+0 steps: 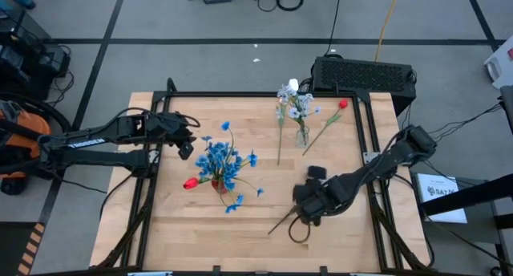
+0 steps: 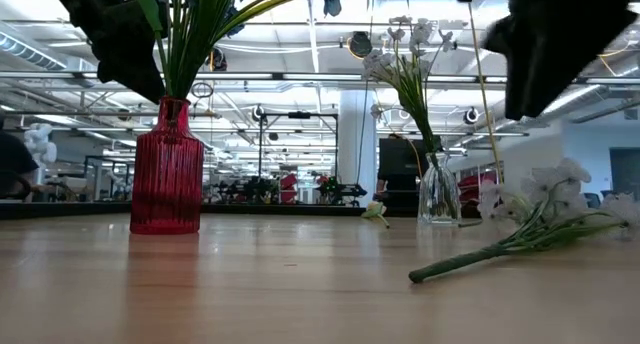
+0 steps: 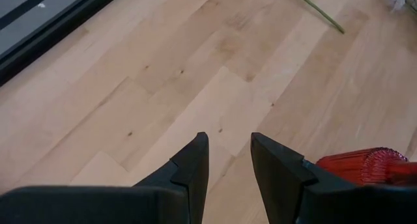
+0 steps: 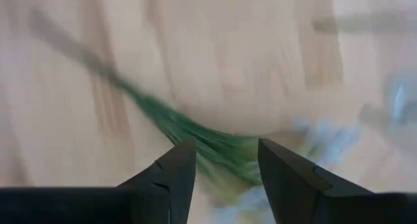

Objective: Sort flowers into vase by color
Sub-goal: Put the white flowers into the transparent vase

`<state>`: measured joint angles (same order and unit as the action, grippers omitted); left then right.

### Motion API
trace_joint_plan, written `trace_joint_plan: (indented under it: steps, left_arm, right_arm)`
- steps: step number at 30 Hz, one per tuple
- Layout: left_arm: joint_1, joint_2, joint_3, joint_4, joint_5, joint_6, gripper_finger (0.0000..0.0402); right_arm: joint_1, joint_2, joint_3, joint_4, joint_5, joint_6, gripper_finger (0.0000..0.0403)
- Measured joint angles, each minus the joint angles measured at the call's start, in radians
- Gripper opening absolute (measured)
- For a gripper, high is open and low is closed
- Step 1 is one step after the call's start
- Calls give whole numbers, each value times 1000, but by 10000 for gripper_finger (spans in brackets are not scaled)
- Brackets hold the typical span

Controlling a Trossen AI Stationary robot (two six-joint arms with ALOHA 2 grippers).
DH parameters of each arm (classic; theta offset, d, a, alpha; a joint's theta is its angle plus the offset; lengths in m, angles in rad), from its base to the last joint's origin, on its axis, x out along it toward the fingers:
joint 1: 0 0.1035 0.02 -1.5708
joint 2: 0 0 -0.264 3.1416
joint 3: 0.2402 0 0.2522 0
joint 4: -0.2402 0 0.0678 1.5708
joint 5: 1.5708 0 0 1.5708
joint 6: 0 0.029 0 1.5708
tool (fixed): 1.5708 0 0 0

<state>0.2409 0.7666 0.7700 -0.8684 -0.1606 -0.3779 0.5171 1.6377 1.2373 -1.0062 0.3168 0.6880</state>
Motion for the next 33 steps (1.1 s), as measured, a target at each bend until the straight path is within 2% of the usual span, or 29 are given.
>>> trace_joint_plan:
  steps: [6,9,12,14,18,24,33]
  left_arm:
    - [0,0,0,64,-14,9,121]
    - [0,0,0,130,-14,99,121]
    - [8,0,0,167,-14,172,121]
    - [17,0,0,175,-14,191,121]
    - [35,0,0,169,-12,258,121]
    - [41,0,0,170,1,316,121]
    - [41,0,0,163,23,334,121]
  right_arm:
    - [0,12,0,1,-8,801,145]
    - [0,26,0,1,-32,1180,141]
    - [12,40,0,28,-64,1448,140]
    - [23,54,0,69,-62,1572,140]
    - [19,92,1,132,-106,1616,143]
    - [-10,191,1,144,-248,1654,144]
    - [-50,275,1,142,-240,1661,144]
